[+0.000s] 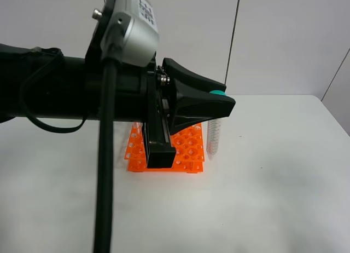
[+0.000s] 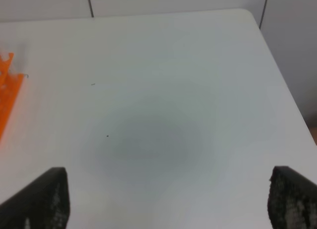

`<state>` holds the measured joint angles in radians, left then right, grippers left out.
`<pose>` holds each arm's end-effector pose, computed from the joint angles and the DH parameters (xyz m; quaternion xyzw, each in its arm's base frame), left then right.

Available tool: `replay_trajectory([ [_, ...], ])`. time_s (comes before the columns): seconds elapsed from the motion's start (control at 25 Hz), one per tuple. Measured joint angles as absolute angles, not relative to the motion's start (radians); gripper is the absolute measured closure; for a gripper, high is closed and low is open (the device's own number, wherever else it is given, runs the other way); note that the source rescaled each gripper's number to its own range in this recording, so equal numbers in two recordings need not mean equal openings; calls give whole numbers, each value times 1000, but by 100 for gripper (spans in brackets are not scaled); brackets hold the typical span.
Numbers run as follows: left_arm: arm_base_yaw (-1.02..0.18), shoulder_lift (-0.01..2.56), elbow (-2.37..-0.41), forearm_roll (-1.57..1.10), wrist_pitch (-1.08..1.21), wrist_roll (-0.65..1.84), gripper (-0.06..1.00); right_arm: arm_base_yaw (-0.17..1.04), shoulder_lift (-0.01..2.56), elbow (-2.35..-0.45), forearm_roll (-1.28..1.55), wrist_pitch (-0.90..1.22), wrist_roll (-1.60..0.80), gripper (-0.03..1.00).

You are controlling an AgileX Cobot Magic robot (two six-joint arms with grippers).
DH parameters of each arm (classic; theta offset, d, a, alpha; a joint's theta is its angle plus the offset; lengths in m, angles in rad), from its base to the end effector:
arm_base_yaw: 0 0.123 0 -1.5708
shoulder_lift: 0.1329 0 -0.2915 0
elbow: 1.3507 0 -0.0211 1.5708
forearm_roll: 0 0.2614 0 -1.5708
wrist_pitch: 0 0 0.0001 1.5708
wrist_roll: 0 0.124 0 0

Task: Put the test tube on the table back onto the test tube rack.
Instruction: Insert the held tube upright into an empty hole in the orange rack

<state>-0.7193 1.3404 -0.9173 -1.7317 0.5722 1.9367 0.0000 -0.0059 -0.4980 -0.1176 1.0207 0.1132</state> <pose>0.2025 -0.2656 0.3227 0.4815 0.6048 -0.3703 0.5150 0.0284 -0.0124 0.2720 0.0487 0.8387 -0.0282 0.5417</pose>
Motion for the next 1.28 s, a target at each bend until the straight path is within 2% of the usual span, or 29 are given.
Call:
replay_trajectory([
  [1.04, -719, 1340, -917, -1712, 531, 1933, 94, 0, -6, -498, -118, 1021, 113, 13],
  [1.28, -763, 1341, -963, -1473, 343, 1696, 94, 0, -6, -498, -118, 1021, 113, 13],
])
